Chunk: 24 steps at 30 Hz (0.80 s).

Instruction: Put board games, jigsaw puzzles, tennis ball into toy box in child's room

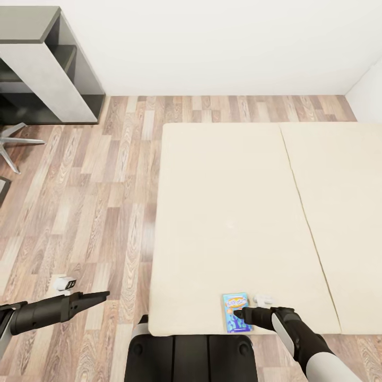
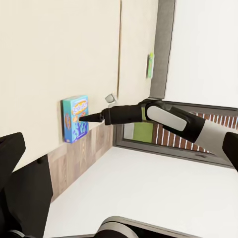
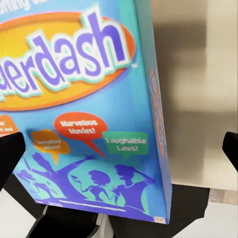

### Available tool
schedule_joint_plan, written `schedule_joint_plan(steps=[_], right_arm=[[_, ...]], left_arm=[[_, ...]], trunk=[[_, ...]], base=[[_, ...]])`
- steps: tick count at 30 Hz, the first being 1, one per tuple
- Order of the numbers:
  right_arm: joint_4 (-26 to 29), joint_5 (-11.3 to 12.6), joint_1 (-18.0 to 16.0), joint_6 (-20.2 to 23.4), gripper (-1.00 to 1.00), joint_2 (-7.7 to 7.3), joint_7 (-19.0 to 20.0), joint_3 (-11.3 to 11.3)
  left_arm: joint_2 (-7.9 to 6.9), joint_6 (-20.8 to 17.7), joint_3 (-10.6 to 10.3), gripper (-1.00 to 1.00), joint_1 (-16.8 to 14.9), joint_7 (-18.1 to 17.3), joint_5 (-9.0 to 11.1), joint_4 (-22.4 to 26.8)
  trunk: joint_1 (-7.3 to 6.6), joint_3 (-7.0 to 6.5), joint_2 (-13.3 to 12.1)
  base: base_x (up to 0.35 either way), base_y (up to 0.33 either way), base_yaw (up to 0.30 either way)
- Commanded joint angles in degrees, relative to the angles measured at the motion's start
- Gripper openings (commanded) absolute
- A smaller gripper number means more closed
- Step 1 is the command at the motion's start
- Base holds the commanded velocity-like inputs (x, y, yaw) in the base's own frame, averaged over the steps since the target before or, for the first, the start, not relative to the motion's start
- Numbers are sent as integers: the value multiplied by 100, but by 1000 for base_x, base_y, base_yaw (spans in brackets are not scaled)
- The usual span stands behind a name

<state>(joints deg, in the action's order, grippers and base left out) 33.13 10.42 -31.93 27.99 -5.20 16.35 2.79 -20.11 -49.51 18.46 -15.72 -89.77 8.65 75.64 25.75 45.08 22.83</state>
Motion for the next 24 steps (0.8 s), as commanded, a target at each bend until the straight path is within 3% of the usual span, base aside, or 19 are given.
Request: schedule_joint_plan(steps=[1, 24], right_arm=[[9, 56, 0, 31, 100, -7, -15, 29], [9, 56, -2, 31, 100, -7, -16, 29]], left_arm=[[-1, -60, 0, 100, -1, -23, -3, 0], [1, -60, 0, 100, -1, -23, -4, 2]], trunk=[[3, 6, 9], [3, 6, 9]], base=[[0, 42, 0], [0, 55, 0]])
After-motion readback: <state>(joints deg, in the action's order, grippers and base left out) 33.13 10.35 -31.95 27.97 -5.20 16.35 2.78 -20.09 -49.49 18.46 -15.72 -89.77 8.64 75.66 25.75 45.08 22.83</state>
